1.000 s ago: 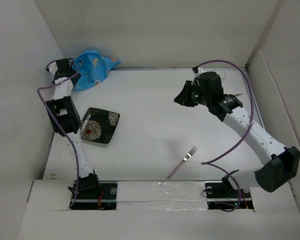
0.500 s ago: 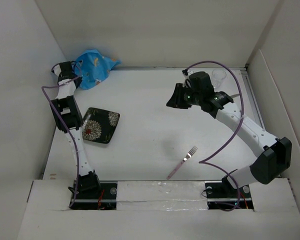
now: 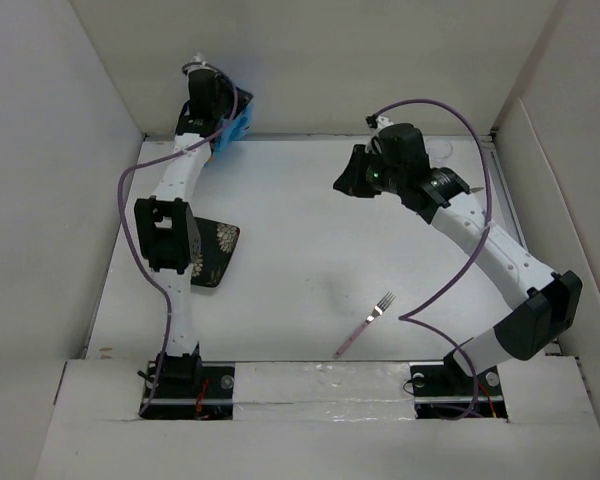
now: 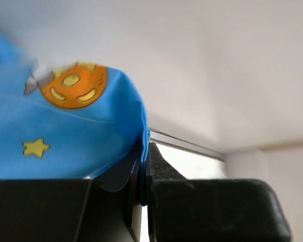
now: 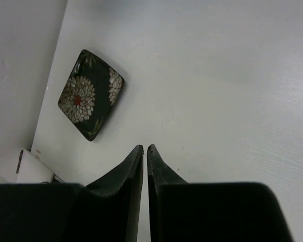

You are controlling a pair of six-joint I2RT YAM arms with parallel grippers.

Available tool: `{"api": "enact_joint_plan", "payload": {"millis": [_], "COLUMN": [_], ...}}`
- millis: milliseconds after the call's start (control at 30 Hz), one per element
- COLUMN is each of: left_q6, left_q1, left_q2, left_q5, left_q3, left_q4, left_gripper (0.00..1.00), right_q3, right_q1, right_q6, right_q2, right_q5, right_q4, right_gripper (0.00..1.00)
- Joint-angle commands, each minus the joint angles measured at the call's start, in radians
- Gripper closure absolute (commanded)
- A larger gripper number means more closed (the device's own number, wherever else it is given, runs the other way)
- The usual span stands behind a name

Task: Set the dinner table for one person

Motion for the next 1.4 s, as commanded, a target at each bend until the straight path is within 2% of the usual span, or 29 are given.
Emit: {"api": "enact_joint_plan", "payload": {"millis": [0, 33, 100, 133, 200, 233, 300, 367, 433, 567, 600, 633, 667, 700, 733, 767, 800, 900, 933, 1033, 1100, 1200, 1367], "left_q6": [-0.051, -0.068, -0.096, -0.097, -0.077, -0.082, -0.077, -0.006, 0.031, 0.102, 0.120, 0.125, 0.131, 0.140, 0.177, 0.177, 0.194, 0.211, 0.219, 0.223, 0.222, 0.265, 0.341], "left_q1": [-0.065, -0.077, -0.111, -0.125, -0.172, -0.184, -0.221, -0.304, -0.373, -0.436, -0.436, -0.436, -0.436, -0.436, -0.436, -0.436, -0.436, -0.436, -0.436, -0.409, -0.387, -0.387, -0.457], "left_q2": [-0.215, -0.271, -0.331, -0.370, -0.407, -0.443, -0.470, -0.479, -0.481, -0.491, -0.490, -0.476, -0.464, -0.453, -0.424, -0.424, -0.422, -0.459, -0.486, -0.529, -0.537, -0.565, -0.690], "left_q5": [0.053, 0.054, 0.055, 0.042, 0.003, 0.016, 0.035, 0.007, -0.016, -0.108, -0.126, -0.131, -0.134, -0.134, -0.137, -0.137, -0.140, -0.168, -0.177, -0.216, -0.226, -0.319, -0.449], "left_q3": [-0.015, -0.084, -0.154, -0.187, -0.221, -0.292, -0.363, -0.408, -0.476, -0.606, -0.627, -0.638, -0.632, -0.624, -0.586, -0.586, -0.581, -0.610, -0.635, -0.681, -0.695, -0.704, -0.797], "left_q4": [0.129, 0.151, 0.237, 0.245, 0.231, 0.240, 0.275, 0.202, 0.173, 0.136, 0.139, 0.131, 0.078, 0.059, -0.017, -0.018, -0.028, -0.018, -0.016, -0.018, -0.041, -0.099, -0.131], "left_gripper": [1.00, 1.00, 1.00, 1.00, 1.00, 1.00, 1.00, 1.00, 1.00, 1.00, 1.00, 1.00, 0.99, 0.95, 0.84, 0.84, 0.70, 0.68, 0.63, 0.59, 0.58, 0.47, 0.55], "right_q3": [0.087, 0.093, 0.099, 0.095, 0.087, 0.066, 0.036, -0.022, -0.053, -0.157, -0.175, -0.197, -0.221, -0.267, -0.310, -0.310, -0.347, -0.413, -0.428, -0.496, -0.531, -0.590, -0.556], "right_q1": [-0.026, -0.038, -0.049, -0.060, -0.069, -0.069, -0.078, -0.098, -0.098, -0.107, -0.107, -0.107, -0.107, -0.107, -0.107, -0.107, -0.107, -0.116, -0.117, -0.117, -0.117, -0.117, -0.140], "right_q6": [-0.040, -0.044, -0.045, -0.047, -0.041, -0.039, -0.018, -0.001, 0.021, 0.042, 0.044, 0.044, 0.045, 0.045, 0.050, 0.050, 0.065, 0.099, 0.104, 0.133, 0.148, 0.171, 0.176], "right_q2": [-0.009, -0.011, -0.026, -0.029, -0.038, -0.041, -0.049, -0.060, -0.064, -0.093, -0.104, -0.113, -0.133, -0.141, -0.159, -0.159, -0.164, -0.173, -0.178, -0.196, -0.205, -0.204, -0.092], "right_q5": [0.058, 0.064, 0.074, 0.074, 0.075, 0.078, 0.083, 0.089, 0.104, 0.190, 0.205, 0.209, 0.209, 0.209, 0.216, 0.216, 0.225, 0.238, 0.241, 0.229, 0.184, 0.173, 0.173], "right_q4": [-0.012, -0.014, -0.012, -0.012, -0.006, -0.005, 0.014, 0.032, 0.035, 0.014, 0.014, 0.017, 0.023, 0.032, 0.031, 0.031, 0.028, 0.014, 0.011, 0.005, 0.020, 0.058, 0.091], "right_gripper": [0.85, 0.83, 0.70, 0.58, 0.48, 0.41, 0.36, 0.33, 0.32, 0.34, 0.38, 0.49, 0.56, 0.62, 0.76, 0.76, 0.76, 0.69, 0.59, 0.45, 0.43, 0.41, 0.41]}}
